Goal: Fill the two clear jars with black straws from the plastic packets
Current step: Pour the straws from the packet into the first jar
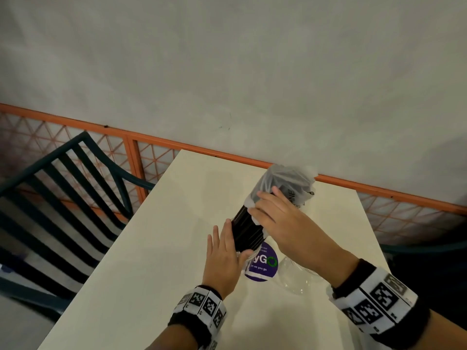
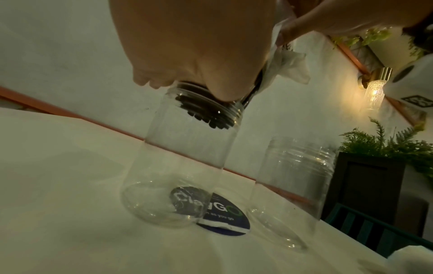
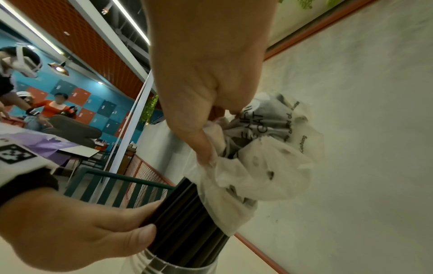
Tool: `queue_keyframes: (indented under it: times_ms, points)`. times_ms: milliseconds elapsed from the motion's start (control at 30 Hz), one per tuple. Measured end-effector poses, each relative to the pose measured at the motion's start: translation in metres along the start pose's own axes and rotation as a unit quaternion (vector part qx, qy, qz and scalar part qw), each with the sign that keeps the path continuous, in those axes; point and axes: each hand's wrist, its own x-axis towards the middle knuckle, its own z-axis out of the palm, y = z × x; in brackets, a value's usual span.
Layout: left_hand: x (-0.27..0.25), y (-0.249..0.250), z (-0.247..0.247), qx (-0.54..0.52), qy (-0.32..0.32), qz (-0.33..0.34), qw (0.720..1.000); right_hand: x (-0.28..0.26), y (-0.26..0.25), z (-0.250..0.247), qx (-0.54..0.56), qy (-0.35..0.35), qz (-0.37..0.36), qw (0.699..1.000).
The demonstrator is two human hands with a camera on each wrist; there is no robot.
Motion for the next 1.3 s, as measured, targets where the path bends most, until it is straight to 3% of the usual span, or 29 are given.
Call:
queue_keyframes:
  times_ms: [200, 333, 433, 667, 767, 833, 933, 1000, 1100, 1200, 1300]
  points:
    - [-0.002, -0.003, -0.011, -0.021, -0.002, -0.025, 0.999, 0.012, -0.002, 0.005, -0.06, -0.014, -0.029, 0.998]
    - [-0.002, -0.008, -0.017, -0.159, -0.019, -0.029, 0.987, 0.013, -0.002, 0.013, -0.077, -0.024, -0.054, 0.995]
    - [0.004, -0.019, -0.025, -0.207, -0.011, -0.023, 0.978, 0.017, 0.002, 0.014, -0.086, -0.025, -0.076, 0.993]
    - [0.017, -0.012, -0.038, -0.123, 0.021, -0.006, 0.992, 0.019, -0.002, 0.009, -0.075, -0.032, -0.116, 0.99]
    - [0.012, -0.013, -0.041, -0.218, -0.036, -0.046, 0.974, 0.011, -0.012, 0.015, -0.1, -0.074, -0.16, 0.979]
    - [0.011, -0.014, -0.049, -0.29, -0.041, -0.026, 0.956, 0.0, -0.015, 0.025, -0.128, -0.088, -0.165, 0.974]
    - [0.014, -0.018, -0.058, -0.319, -0.008, 0.032, 0.947, -0.016, -0.019, 0.041, -0.095, -0.014, -0.104, 0.99]
    - [0.016, -0.018, -0.064, -0.289, 0.028, 0.032, 0.956, -0.024, -0.023, 0.05, -0.073, 0.045, -0.006, 0.996]
    - [0.019, -0.02, -0.072, -0.232, 0.077, 0.027, 0.969, -0.031, -0.029, 0.055, -0.031, 0.123, 0.153, 0.98]
    - [0.019, -0.016, -0.08, -0.224, 0.084, 0.038, 0.97, -0.033, -0.029, 0.053, 0.012, 0.091, 0.254, 0.963]
    - [0.017, -0.001, -0.094, -0.231, 0.124, 0.049, 0.964, -0.031, -0.026, 0.046, 0.061, 0.078, 0.293, 0.951]
